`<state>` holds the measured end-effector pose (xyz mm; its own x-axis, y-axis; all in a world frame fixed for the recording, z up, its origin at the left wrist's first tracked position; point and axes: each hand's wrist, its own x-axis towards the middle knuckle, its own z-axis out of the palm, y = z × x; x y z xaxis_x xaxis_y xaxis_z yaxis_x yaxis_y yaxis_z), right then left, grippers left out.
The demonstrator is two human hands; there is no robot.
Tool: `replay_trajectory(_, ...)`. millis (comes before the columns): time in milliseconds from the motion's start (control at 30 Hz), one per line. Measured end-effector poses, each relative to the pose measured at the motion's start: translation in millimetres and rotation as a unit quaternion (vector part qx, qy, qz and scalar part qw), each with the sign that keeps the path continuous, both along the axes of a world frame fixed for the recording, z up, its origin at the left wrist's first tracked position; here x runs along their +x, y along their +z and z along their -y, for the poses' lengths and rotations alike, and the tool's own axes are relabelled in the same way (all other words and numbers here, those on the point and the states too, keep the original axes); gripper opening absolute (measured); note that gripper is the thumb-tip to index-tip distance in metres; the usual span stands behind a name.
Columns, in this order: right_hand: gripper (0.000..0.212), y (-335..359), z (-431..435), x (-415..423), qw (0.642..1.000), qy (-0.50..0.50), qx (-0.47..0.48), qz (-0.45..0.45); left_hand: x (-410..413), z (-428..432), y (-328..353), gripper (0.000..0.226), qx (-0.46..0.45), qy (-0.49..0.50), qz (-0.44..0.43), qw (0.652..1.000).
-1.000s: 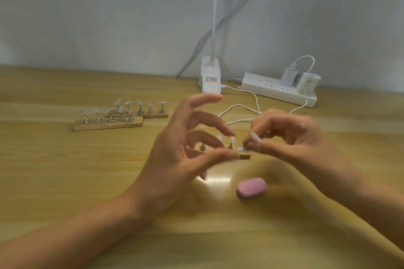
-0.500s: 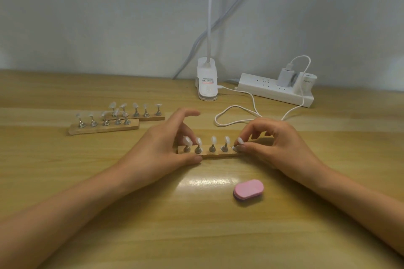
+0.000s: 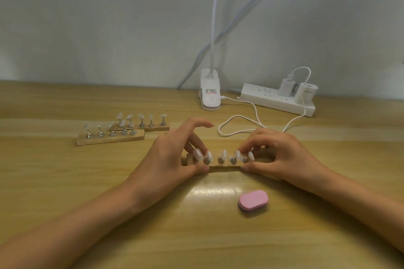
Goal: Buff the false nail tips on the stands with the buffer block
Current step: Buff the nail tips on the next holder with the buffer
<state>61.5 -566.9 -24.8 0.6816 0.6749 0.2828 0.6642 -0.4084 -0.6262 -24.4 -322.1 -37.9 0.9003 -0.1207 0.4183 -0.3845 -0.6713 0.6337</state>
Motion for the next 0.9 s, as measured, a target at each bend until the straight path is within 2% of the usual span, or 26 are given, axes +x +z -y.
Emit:
replay_trajectory(133, 0.021, 3.7, 31.5, -4.8, 0.997, -0.040, -0.015, 0.066, -3.0, 3.4, -0.3, 0.090, 0.041, -0.016, 0.009, 0.999)
replay_trajectory(267, 0.021, 14.0, 101.5, -0.8, 0.985, -0.160, -0.044, 0.042, -12.2, 13.8, 4.1, 0.081, 0.033, -0.033, 0.032, 0.998)
replay_trajectory(333, 0.023, 16.4, 143.7, 4.2, 0.968, -0.230, -0.098, 0.031, -17.5, 22.4, 6.6, 0.084, 0.080, -0.061, -0.003, 0.995)
replay_trajectory(433, 0.031, 13.2, 200.6, 12.2, 0.938, -0.319, -0.138, 0.024, -16.9, 40.5, 3.1, 0.104, 0.203, -0.093, -0.103, 0.969)
replay_trajectory(533, 0.032, 11.8, 222.2, 14.0, 0.925, -0.362, -0.117, 0.012, -8.1, 57.5, 2.5, 0.089, 0.238, -0.064, -0.124, 0.961)
replay_trajectory(633, 0.033, 10.4, 205.1, 7.3, 0.944, -0.310, -0.099, 0.053, -3.0, 60.8, 5.1, 0.068, 0.202, -0.062, -0.105, 0.972)
replay_trajectory(767, 0.022, 10.9, 153.9, -2.7, 0.970, -0.182, -0.108, 0.122, -6.0, 53.0, -0.6, 0.069, 0.178, -0.080, -0.038, 0.980)
replay_trajectory(900, 0.019, 8.6, 116.3, 1.0, 0.980, -0.124, -0.091, 0.125, -11.2, 50.0, -5.4, 0.060, 0.129, -0.092, -0.008, 0.987)
